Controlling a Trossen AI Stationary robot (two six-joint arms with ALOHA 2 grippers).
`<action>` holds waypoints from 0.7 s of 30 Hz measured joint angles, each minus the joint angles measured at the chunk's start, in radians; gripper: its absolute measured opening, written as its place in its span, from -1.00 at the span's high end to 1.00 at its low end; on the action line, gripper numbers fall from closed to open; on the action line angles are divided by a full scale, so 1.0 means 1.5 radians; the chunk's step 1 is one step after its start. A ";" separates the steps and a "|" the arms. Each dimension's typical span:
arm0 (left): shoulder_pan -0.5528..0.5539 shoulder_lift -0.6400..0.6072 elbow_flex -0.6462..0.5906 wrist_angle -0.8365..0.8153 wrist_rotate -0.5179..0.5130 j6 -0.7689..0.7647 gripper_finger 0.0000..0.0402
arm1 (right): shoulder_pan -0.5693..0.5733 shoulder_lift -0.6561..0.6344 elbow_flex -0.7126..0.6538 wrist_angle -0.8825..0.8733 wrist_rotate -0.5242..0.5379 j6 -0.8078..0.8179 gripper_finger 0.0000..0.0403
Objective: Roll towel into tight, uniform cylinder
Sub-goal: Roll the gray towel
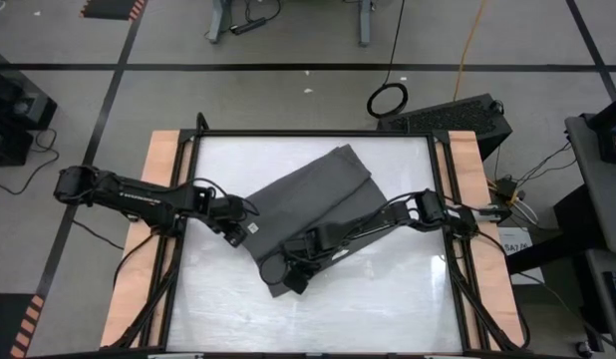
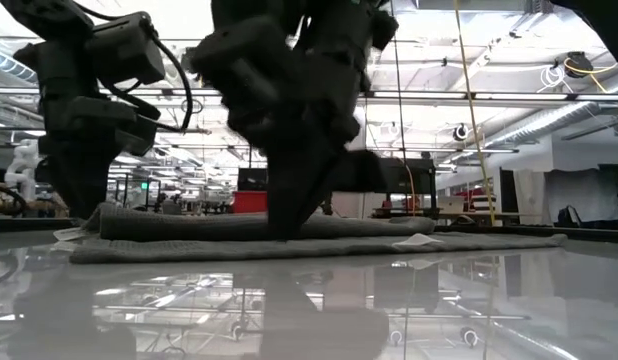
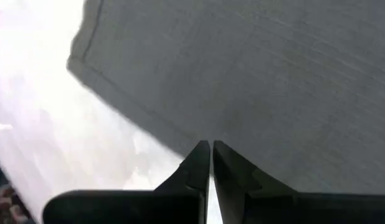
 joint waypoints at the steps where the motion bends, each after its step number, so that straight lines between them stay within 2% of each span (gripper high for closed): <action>1: 0.000 0.004 0.000 0.002 0.000 0.004 0.40 | 0.000 -0.008 0.000 0.000 0.002 -0.006 0.93; 7: 0.000 0.023 0.001 -0.001 0.005 0.017 0.94 | -0.005 -0.057 0.000 -0.037 0.038 -0.032 0.93; 21: -0.030 -0.017 0.109 0.002 0.022 0.002 0.99 | -0.028 -0.236 0.001 -0.153 0.188 -0.032 0.93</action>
